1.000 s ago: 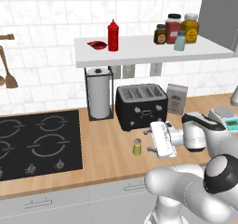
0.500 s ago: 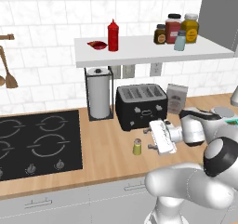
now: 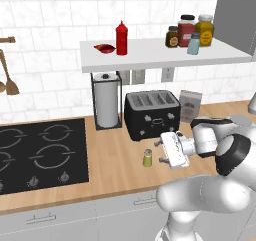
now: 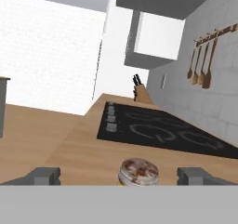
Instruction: Put the shaker and condiment bottle from the counter next to their counterparts in the cabinet.
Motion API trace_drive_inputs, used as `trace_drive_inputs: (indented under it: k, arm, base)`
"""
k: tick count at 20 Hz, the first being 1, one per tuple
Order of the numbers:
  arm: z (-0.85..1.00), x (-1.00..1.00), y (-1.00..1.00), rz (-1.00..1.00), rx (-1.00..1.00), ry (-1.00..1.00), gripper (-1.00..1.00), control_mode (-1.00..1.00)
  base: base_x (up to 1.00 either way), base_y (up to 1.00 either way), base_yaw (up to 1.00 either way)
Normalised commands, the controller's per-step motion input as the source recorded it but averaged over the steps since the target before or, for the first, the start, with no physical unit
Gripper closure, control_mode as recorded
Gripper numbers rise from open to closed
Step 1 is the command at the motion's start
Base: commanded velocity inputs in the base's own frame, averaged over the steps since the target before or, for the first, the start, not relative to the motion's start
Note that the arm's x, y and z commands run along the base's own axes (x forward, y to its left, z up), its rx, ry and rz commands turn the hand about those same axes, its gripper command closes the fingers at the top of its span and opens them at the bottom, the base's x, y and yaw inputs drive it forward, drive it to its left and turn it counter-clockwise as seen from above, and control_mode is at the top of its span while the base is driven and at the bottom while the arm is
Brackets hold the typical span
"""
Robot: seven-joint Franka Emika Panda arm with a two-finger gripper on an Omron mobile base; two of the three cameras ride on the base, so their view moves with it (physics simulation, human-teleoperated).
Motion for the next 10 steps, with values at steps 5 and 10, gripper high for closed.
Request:
trace_drive_inputs:
  k: [5,10]
  arm:
    - [-0.18,0.03,0.0,-0.04,-0.03,0.0,-1.0,-1.0]
    - [-0.09,0.08,0.0,-0.03,-0.03,0.0,-1.0,-1.0]
  base:
    - [0.0,0.0,0.0]
    - [0.0,0.0,0.0]
